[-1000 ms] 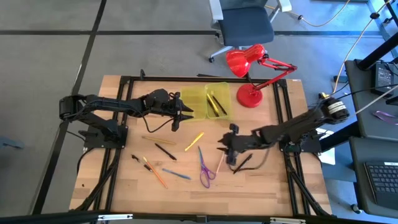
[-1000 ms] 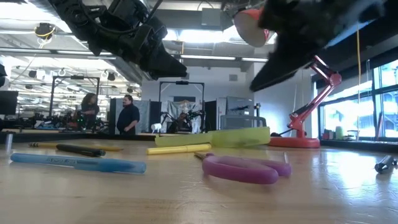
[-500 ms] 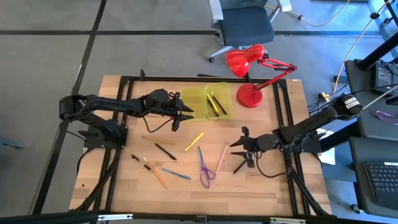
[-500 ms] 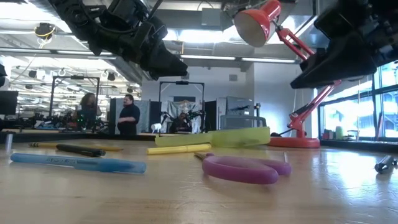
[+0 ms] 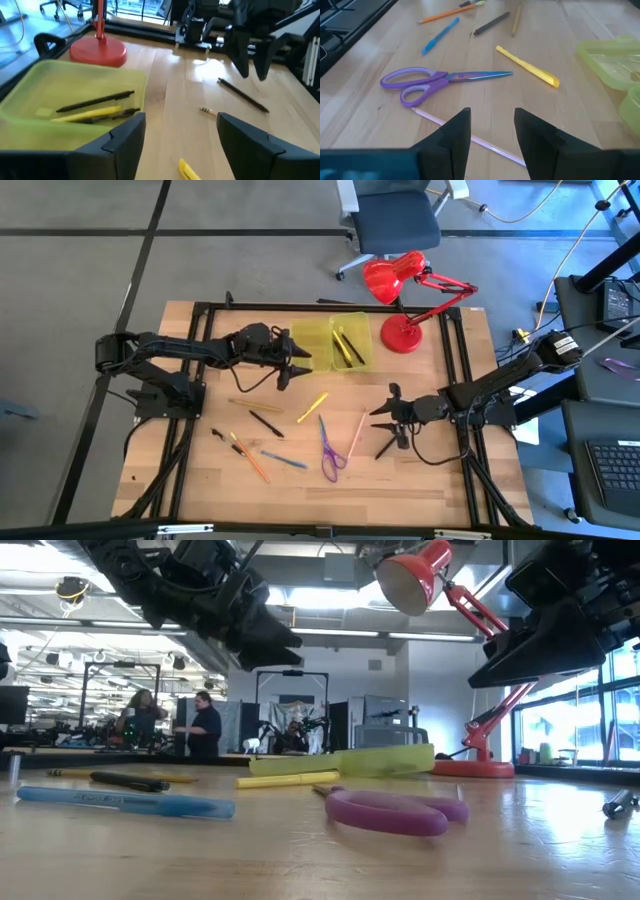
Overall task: Pick & place school supplies into a supply box
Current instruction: Put the yellow pen into the yellow supply box
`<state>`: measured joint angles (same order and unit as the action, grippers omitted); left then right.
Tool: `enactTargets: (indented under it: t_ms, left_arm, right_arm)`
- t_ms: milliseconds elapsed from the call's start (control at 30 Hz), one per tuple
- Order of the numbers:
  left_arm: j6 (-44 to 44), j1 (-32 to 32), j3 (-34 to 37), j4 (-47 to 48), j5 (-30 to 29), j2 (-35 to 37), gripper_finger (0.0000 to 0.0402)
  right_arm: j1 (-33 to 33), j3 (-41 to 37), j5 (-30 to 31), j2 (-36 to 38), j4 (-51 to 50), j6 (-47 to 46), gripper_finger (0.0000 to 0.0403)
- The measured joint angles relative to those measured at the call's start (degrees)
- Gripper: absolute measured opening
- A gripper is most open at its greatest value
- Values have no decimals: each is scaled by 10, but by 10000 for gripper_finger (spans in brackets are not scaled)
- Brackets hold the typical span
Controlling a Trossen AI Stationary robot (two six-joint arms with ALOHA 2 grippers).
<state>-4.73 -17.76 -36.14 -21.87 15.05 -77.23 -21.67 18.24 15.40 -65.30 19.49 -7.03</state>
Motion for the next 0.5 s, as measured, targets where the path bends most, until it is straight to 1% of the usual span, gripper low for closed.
enactTargets:
  t_ms: [100, 167, 233, 300, 367, 433, 500]
  left_arm:
    - [9, 19, -5, 2, -4, 0, 236]
    - [32, 51, -22, 42, -22, 0, 231]
    - [31, 96, -58, 117, -88, -5, 226]
    - [6, 138, -97, 227, -169, -7, 223]
    - [-34, 179, -136, 304, -237, -19, 221]
    - [-92, 211, -163, 358, -278, -30, 220]
    - [-143, 233, -183, 371, -290, -50, 219]
  right_arm:
    - [0, 0, 0, 0, 0, 0, 156]
    - [1, 0, 0, 0, 0, 0, 156]
    - [4, 0, 0, 0, -2, 0, 156]
    - [6, 0, 0, 0, -2, -1, 156]
    - [6, 0, 0, 0, -4, -2, 156]
    - [6, 0, 0, 0, -6, -3, 156]
    - [6, 0, 0, 0, -8, -12, 156]
